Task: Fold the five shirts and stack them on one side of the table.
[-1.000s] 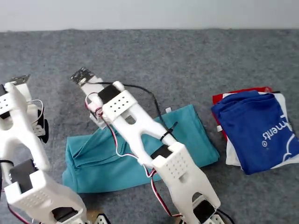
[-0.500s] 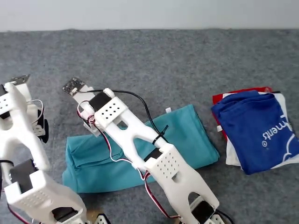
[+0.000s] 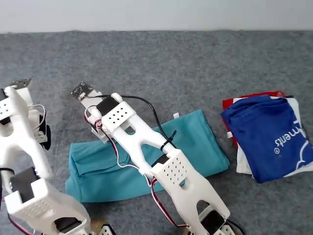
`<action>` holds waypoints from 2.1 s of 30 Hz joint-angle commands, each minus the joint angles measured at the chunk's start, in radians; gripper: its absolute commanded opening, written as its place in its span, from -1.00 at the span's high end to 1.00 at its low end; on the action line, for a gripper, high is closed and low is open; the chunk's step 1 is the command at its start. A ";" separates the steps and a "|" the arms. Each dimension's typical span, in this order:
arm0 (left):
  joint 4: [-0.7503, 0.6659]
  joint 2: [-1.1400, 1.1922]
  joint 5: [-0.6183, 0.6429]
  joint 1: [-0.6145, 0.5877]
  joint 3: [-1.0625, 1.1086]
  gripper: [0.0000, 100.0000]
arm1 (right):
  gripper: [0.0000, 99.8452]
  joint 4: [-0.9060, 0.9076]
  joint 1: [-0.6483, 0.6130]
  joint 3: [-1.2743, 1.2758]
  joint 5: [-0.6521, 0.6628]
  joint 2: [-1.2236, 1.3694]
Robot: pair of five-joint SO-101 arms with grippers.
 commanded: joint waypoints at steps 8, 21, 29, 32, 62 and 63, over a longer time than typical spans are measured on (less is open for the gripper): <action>0.020 -0.035 0.008 0.000 -0.002 0.88 | 0.98 0.229 0.013 -0.310 -0.011 -0.010; 0.020 -0.035 0.005 0.000 -0.001 0.88 | 0.98 0.331 0.001 -0.238 -0.009 -0.016; 0.020 -0.035 0.005 0.000 -0.001 0.88 | 0.98 0.331 0.002 -0.224 -0.029 -0.035; 0.020 -0.035 0.005 0.000 -0.001 0.88 | 0.98 0.329 0.018 -0.224 -0.048 -0.091; 0.018 -0.035 0.003 0.000 0.028 0.88 | 0.66 0.332 -0.051 0.147 0.101 -0.262; 0.018 -0.035 0.003 0.000 0.028 0.88 | 0.67 0.332 -0.062 0.149 0.101 -0.262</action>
